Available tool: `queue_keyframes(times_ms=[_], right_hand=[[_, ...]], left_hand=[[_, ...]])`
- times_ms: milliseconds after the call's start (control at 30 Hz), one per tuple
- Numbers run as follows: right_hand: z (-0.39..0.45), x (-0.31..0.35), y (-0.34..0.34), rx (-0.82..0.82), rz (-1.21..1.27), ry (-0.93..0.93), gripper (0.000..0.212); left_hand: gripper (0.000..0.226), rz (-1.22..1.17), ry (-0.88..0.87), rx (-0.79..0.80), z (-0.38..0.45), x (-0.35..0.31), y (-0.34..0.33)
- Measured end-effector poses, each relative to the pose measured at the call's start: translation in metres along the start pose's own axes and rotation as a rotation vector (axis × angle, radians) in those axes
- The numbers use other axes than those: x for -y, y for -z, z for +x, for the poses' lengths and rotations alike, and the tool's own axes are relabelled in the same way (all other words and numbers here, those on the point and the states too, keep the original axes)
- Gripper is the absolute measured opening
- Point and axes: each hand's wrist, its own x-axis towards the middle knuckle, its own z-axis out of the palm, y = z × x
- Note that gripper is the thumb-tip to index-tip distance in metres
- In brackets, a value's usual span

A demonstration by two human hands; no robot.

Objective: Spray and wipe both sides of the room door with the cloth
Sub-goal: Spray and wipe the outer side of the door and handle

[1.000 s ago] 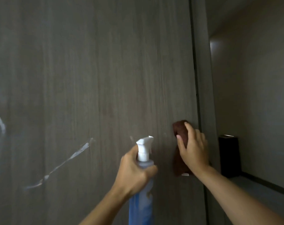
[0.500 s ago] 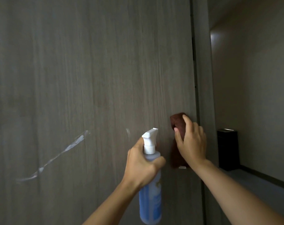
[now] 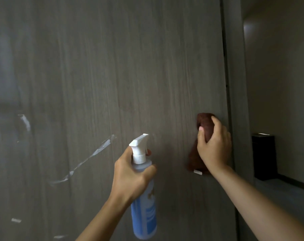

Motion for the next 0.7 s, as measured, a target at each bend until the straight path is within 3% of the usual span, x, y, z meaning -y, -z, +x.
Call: queue_keyframes(times_ms=[300, 500, 700], right_hand=[[0.001, 0.005, 0.0, -0.013, 0.027, -0.015, 0.051], [0.0, 0.014, -0.003, -0.039, 0.153, -0.034, 0.051], [-0.035, 0.053, -0.022, -0.013, 0.123, 0.246, 0.044]], left_hand=[[0.032, 0.016, -0.028, 0.047, -0.003, 0.006, 0.008], [0.042, -0.136, -0.026, 0.043, 0.012, 0.028, 0.039], [0.044, -0.107, -0.072, 0.113, 0.013, 0.041, 0.045]])
